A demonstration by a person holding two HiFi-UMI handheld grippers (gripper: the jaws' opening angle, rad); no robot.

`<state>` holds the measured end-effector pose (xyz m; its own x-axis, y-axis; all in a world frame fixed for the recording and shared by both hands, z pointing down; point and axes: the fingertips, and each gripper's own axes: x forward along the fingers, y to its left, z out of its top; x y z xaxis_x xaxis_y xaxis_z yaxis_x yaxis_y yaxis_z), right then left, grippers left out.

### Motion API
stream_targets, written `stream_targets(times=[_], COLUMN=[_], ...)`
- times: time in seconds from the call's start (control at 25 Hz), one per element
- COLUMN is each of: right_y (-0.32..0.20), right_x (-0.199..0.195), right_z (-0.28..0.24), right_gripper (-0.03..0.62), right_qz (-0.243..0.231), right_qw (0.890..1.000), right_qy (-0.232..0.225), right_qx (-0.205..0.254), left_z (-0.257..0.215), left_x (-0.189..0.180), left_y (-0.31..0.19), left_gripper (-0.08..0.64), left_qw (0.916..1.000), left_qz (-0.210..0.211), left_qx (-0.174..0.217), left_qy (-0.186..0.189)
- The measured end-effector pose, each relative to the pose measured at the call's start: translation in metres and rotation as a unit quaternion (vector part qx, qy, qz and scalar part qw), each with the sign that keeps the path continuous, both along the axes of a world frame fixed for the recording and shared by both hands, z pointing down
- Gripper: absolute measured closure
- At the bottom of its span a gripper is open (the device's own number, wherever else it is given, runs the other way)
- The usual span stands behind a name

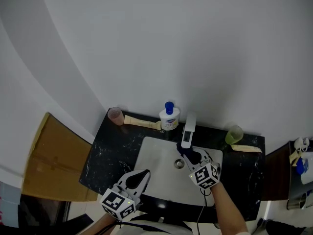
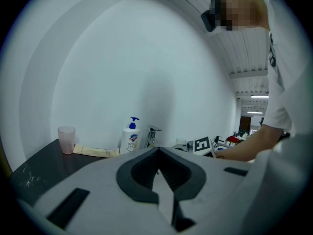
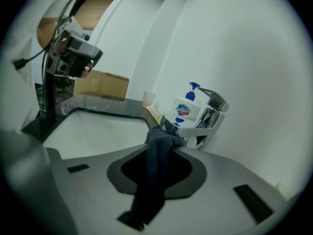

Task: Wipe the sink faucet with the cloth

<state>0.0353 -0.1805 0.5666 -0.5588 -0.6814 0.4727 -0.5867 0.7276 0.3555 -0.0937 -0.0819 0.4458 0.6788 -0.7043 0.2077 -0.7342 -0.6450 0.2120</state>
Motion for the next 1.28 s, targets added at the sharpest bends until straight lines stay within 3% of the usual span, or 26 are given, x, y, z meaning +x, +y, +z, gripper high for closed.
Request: stream_targets(times=[0.24,0.52,0.68,0.92,1.0,1.16,1.28], right_y=[-0.051,-0.080,-0.081,-0.075,-0.073,-0.072,-0.072], right_x=[0.013,0.024,0.023,0.020,0.019,0.021,0.027], right_z=[0.000,0.001,0.016,0.041,0.032,-0.005,-0.004], right_gripper=[0.515,0.515,0.515,0.515,0.515,0.515,0.515], right_qz=[0.031,0.064,0.078,0.087,0.079,0.075,0.092], right_qw=[0.999,0.998,0.996,0.988,0.990,0.996,0.994], right_qy=[0.014,-0.003,-0.001,-0.002,-0.004,-0.034,-0.045], right_qx=[0.007,-0.008,-0.042,-0.128,-0.116,-0.037,-0.026], left_z=[0.003,0.002,0.004,-0.001,0.000,-0.001,-0.002], left_x=[-0.004,-0.013,-0.011,-0.010,-0.010,-0.011,-0.012], left_y=[0.001,0.001,0.000,0.000,0.001,0.001,0.000], left_gripper=[0.558,0.558,0.558,0.558,0.558,0.558,0.558], left_qw=[1.0000,0.9999,0.9999,0.9999,0.9999,0.9999,0.9999], left_qz=[-0.003,-0.014,-0.010,-0.010,-0.009,-0.009,-0.011], left_qx=[0.000,-0.001,-0.001,-0.005,-0.004,-0.001,-0.003], left_qy=[-0.001,-0.005,-0.004,-0.008,-0.006,-0.004,-0.006])
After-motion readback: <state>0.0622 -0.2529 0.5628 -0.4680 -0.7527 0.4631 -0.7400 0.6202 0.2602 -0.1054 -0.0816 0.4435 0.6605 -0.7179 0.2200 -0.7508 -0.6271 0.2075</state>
